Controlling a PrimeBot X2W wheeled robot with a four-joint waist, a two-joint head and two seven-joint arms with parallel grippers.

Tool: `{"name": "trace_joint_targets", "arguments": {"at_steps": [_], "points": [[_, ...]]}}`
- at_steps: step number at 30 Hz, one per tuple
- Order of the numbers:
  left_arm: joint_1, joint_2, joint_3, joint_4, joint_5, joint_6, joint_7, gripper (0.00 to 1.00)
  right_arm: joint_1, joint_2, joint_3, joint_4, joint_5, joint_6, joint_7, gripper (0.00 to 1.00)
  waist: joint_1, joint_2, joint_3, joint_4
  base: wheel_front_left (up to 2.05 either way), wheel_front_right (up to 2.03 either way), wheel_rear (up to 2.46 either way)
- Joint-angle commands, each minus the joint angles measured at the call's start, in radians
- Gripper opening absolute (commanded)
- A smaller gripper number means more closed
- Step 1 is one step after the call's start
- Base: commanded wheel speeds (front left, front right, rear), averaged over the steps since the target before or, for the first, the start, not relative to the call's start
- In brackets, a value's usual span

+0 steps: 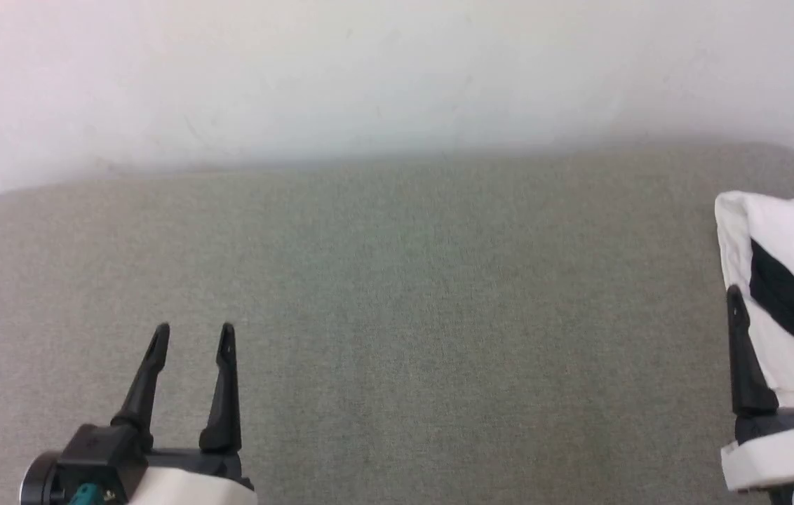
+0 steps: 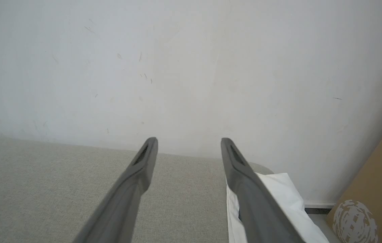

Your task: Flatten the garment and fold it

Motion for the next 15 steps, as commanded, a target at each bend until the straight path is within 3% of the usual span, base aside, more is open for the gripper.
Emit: {"name": "trace_joint_targets", "arguments": {"at_steps": [1, 6, 15], "points": [[0.024, 0.003, -0.002, -0.003, 0.009, 0.013, 0.001, 1.00, 0.026, 0.004, 0.001, -0.006, 0.006, -0.001, -0.012, 1.00, 0.0003, 0.0000, -0.063, 0.025, 0.00, 0.00, 0.00], [0.073, -0.005, -0.010, -0.002, 0.013, 0.028, -0.010, 1.00, 0.096, 0.005, -0.005, 0.012, 0.038, -0.001, -0.039, 1.00, 0.0003, 0.0000, -0.077, 0.025, 0.00, 0.00, 0.00], [0.110, -0.012, -0.018, 0.027, 0.033, -0.003, -0.036, 1.00, 0.129, 0.005, 0.009, 0.067, 0.059, -0.001, -0.090, 1.00, 0.0003, 0.0000, -0.064, 0.013, 0.00, 0.00, 0.00]]}}
